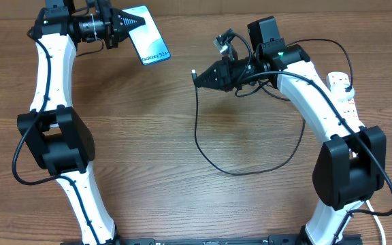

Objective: Plug charger to phone and switch on socket
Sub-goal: 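Lift the plug with the right gripper toward the phone's bottom port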

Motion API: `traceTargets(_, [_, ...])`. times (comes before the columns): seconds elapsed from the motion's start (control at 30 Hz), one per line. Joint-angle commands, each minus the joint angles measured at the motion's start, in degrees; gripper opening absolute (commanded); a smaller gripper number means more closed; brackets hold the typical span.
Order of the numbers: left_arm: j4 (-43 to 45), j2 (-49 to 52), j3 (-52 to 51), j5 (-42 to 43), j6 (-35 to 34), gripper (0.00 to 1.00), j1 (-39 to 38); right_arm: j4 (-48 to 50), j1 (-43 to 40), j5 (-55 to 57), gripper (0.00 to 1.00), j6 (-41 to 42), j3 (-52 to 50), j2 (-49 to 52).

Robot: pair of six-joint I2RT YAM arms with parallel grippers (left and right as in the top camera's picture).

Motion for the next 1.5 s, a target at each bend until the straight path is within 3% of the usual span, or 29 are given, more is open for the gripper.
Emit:
traceTargets(0.0, [0.50,-0.15,1.14,7.61,1.07,0.04,-0.02,1.51,0.74,-7.65,0.04,-0.15,0.87,-0.70])
traceTargets(0.37, [1.70,-0.15,1.14,13.44,1.55,0.04,-1.18,2.14,3.37,-7.65,0.04,1.57,0.87,-0.68])
traceTargets(1.47, [2.93,-0.15,1.11,13.27,2.62,0.04,-5.66,9.51,4.68,-8.04,0.04,6.93,0.87,-0.68])
